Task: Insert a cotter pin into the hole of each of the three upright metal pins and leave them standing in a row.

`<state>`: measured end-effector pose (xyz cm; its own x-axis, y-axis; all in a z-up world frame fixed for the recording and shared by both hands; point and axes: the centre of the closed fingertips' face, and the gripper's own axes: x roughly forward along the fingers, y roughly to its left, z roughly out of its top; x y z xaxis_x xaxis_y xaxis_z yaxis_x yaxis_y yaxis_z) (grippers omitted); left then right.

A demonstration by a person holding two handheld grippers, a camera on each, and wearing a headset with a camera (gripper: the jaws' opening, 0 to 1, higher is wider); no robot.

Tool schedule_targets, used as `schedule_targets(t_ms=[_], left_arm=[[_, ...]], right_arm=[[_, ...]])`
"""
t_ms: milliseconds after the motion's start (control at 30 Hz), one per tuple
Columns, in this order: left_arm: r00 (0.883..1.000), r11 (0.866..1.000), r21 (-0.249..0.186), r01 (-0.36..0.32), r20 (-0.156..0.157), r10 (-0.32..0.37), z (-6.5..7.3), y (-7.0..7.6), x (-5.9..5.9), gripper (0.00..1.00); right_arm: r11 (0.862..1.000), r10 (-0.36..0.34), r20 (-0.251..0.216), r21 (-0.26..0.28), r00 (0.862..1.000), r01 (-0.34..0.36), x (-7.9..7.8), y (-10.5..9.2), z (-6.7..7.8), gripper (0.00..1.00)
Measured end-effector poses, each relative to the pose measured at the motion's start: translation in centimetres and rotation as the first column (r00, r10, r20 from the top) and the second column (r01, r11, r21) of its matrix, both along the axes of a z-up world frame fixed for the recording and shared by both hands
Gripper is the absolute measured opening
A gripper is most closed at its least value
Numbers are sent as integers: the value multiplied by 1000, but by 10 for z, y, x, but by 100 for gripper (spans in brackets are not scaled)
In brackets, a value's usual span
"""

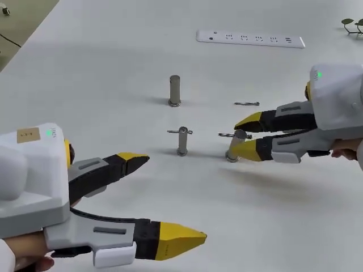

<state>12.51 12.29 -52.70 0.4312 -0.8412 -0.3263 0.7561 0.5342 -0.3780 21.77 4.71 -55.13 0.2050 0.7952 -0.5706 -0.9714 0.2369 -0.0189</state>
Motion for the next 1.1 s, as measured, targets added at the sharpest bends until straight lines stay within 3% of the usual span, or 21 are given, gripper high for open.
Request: schedule_targets(t_ms=[167, 267, 400, 500, 600, 700, 767, 933, 1100], left_arm=[[999, 1000, 11, -29, 25, 29, 3, 4, 6, 94], [998, 999, 8, -50, 36, 50, 6, 7, 11, 94], [996, 997, 12, -70, 54, 69, 9, 9, 18, 94], [996, 997, 28, -70, 57, 68, 8, 10, 19, 94], [996, 997, 33, -73, 58, 71, 6, 11, 20, 94], [997, 997, 36, -65, 49, 64, 4, 11, 19, 93], [997, 997, 46, -62, 43, 60, 3, 11, 19, 93], [998, 997, 55, -56, 34, 54, 2, 14, 20, 93], [997, 996, 60, -73, 42, 71, 1, 18, 25, 93]], right_arm=[[994, -106, 10, 22, 994, 105, -8, -12, 9, 45], [984, -166, -19, 59, 986, 167, -15, -19, 14, 49], [969, -221, -45, 100, 974, 225, -22, -27, 21, 62], [957, -256, -63, 126, 965, 262, -28, -34, 27, 66], [952, -281, -64, 108, 957, 287, -35, -42, 26, 73], [941, -317, -101, 89, 943, 325, -42, -48, 23, 85], [941, -314, -96, 102, 945, 323, -46, -50, 22, 88], [921, -366, -129, 88, 922, 378, -51, -55, 11, 96], [882, -445, -160, 93, 881, 462, -52, -59, 7, 98]])
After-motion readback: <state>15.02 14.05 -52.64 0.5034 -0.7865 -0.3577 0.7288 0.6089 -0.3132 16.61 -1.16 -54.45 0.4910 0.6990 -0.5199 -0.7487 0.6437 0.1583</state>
